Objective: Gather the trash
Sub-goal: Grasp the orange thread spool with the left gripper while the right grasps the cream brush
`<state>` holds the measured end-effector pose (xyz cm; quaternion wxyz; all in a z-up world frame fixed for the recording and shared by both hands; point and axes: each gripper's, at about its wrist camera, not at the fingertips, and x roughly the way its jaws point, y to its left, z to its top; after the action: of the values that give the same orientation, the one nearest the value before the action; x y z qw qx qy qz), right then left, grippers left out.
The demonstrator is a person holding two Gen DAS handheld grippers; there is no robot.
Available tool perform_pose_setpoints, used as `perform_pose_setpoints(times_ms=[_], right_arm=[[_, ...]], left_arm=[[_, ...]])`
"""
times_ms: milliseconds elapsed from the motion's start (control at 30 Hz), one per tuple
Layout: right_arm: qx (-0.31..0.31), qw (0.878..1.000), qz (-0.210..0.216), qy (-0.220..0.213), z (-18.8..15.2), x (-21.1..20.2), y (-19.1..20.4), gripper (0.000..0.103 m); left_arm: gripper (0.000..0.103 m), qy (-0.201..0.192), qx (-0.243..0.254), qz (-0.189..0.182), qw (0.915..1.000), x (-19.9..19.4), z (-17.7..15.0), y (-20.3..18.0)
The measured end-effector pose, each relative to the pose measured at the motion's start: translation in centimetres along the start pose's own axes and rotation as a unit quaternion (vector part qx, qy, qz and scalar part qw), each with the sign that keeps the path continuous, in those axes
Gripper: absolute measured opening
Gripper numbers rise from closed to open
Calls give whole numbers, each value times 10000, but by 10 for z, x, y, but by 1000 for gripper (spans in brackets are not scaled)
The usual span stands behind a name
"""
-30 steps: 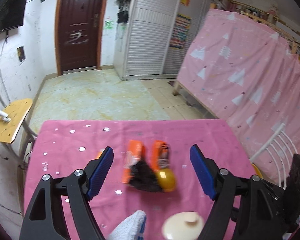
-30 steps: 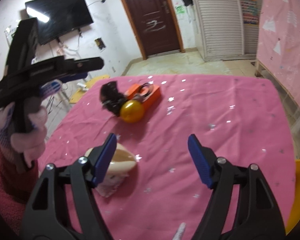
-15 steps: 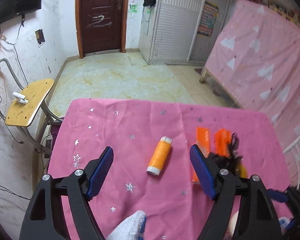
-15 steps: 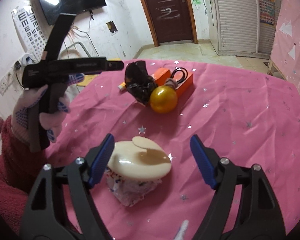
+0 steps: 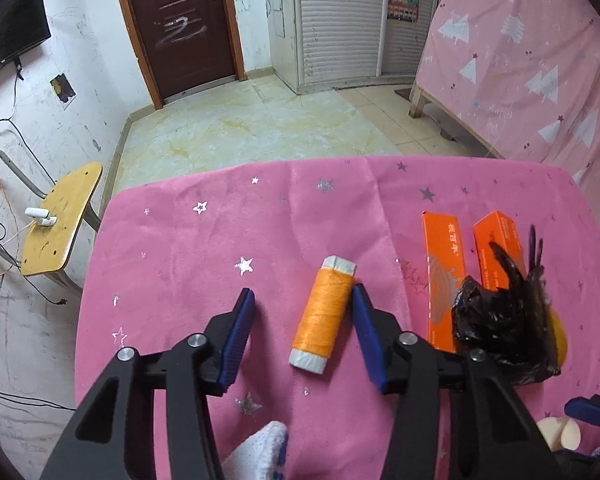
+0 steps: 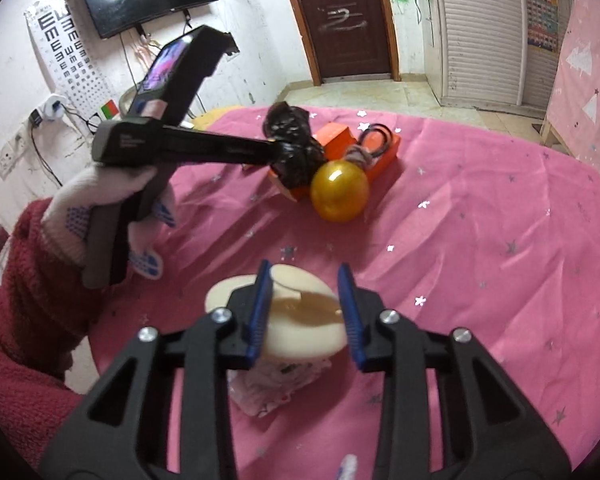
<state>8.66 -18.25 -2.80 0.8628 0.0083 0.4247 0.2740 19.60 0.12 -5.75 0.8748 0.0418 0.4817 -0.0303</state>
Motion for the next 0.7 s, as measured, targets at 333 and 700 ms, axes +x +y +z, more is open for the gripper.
perform_pose_setpoints(times_ms=[333,700], right_arm=[[29,9995,-193,-245,4,-7,1,3],[133,9983,-143,-541,8,-24,-9,3]], left_arm=[[9,-116,10,-24,9999,-3,-3,-10],[9,-424,-152,-133,9989,-39,-8,4]])
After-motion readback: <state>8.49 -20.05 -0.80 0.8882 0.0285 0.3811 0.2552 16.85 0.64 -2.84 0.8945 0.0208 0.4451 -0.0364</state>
